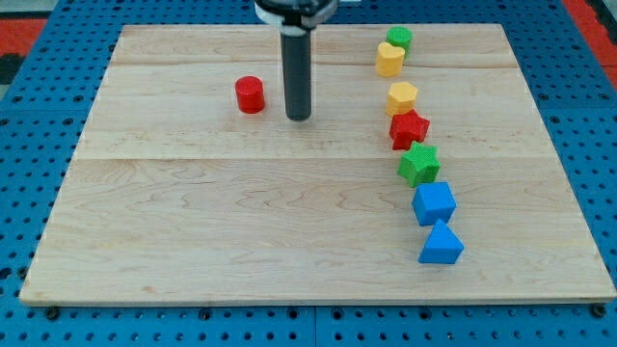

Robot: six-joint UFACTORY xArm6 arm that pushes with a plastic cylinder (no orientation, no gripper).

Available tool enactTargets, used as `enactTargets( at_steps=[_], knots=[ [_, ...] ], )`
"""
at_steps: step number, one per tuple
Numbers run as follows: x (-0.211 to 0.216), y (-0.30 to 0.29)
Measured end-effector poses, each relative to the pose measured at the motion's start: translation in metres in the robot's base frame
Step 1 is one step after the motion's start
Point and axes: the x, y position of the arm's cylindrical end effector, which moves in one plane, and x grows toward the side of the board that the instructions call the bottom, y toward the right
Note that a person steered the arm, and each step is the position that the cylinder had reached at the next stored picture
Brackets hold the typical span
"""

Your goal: Place the red star to the bottom of the red circle

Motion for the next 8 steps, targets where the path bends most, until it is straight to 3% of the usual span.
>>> enactTargets(
  at_steps=[1,2,4,5,6,7,8],
  knots=[
    [-0.018,0.058],
    [-0.055,0.067],
    [-0.061,0.086],
    [-0.064,0.163],
    [-0.079,0.2],
    [-0.047,0.253],
    [0.011,0.226]
  ],
)
